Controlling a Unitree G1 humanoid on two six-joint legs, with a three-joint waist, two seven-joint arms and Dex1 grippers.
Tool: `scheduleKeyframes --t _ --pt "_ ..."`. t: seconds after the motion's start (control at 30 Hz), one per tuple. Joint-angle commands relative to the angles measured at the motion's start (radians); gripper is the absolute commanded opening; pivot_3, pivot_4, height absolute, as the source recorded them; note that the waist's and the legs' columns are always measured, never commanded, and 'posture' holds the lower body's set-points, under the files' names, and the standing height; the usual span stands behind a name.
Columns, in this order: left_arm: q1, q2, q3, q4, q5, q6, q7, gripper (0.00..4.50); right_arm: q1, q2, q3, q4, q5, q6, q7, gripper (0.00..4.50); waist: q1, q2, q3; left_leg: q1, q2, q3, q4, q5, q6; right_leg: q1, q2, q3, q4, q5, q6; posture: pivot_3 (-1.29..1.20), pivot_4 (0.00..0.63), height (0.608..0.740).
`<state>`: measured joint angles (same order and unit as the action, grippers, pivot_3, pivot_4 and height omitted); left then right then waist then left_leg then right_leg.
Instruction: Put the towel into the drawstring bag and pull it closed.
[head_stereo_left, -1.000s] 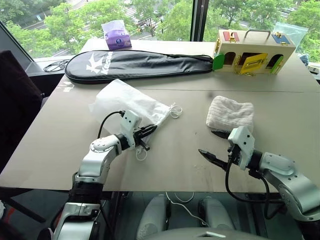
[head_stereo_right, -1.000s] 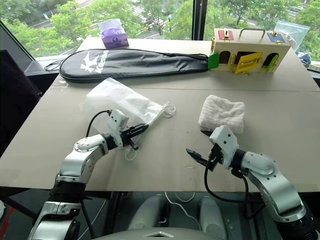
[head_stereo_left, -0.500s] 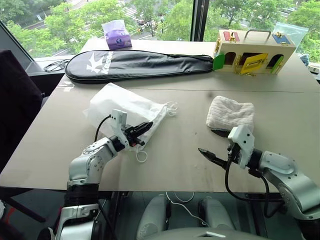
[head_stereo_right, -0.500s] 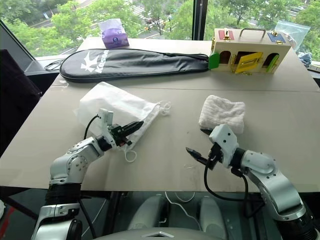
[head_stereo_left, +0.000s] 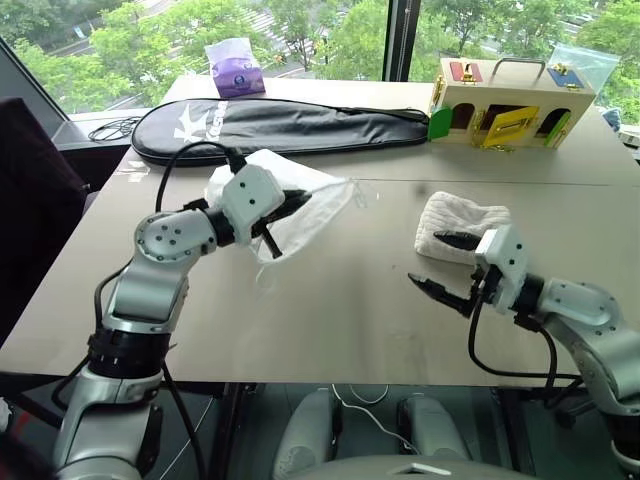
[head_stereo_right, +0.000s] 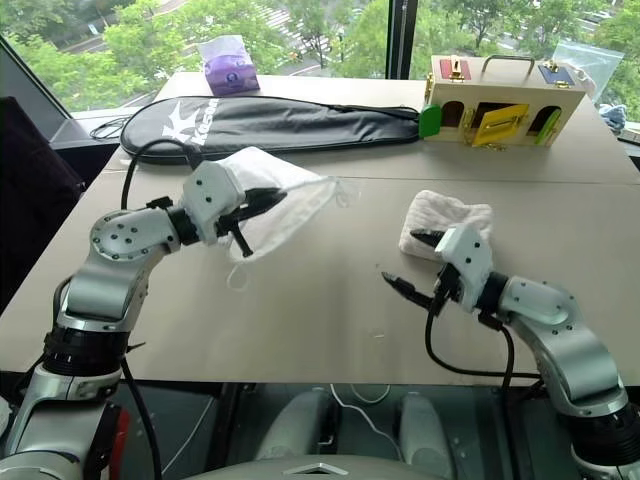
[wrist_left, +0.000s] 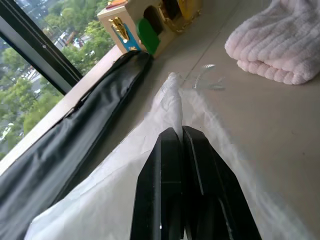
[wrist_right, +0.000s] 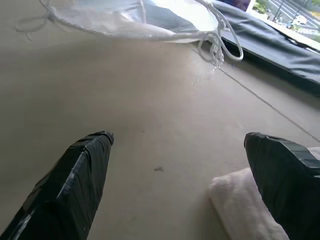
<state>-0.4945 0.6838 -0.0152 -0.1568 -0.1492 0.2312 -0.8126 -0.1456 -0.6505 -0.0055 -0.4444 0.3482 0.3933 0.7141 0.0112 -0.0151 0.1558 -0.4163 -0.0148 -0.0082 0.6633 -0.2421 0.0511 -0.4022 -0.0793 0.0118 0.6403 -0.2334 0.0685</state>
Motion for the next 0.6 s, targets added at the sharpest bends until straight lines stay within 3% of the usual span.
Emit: scheduleKeyframes --t 0.03,0.27,0.5,0.6 --pt "-0.041 -0.024 0.004 -0.031 0.011 0.026 0.049 0.07 -0.095 -0.062 0.0 0.17 -0.166 -0.136 -0.026 4.5 0.0 0.0 0.001 0.0 0.0 0.0 0.0 0.0 0.0 0.0 0.003 0.0 0.0 0.001 0.001 0.0 0.15 0.74" --pt "-0.075 -0.033 -0.001 0.022 0.031 0.023 0.054 0.07 -0.193 -0.135 0.152 0.435 -0.377 -0.367 0.07 4.5 -0.001 0.0 0.003 0.0 0.001 0.001 0.0 0.0 0.0 -0.001 0.008 0.001 0.001 0.002 0.004 0.0 0.15 0.74" --pt "-0.063 -0.021 0.021 0.032 0.029 0.006 0.05 0.07 -0.205 -0.144 0.138 0.473 -0.372 -0.374 0.135 4.5 0.0 0.001 0.006 0.0 0.001 0.003 0.0 0.0 0.0 -0.001 0.007 0.003 0.001 0.002 0.004 0.0 0.15 0.74" --pt "-0.06 -0.024 0.026 0.033 0.028 0.003 0.058 0.07 -0.24 -0.138 0.136 0.516 -0.44 -0.385 0.067 4.5 -0.001 0.001 0.006 0.0 0.001 0.002 0.0 0.0 0.0 -0.001 0.007 0.003 0.001 0.002 0.004 0.0 0.15 0.74"
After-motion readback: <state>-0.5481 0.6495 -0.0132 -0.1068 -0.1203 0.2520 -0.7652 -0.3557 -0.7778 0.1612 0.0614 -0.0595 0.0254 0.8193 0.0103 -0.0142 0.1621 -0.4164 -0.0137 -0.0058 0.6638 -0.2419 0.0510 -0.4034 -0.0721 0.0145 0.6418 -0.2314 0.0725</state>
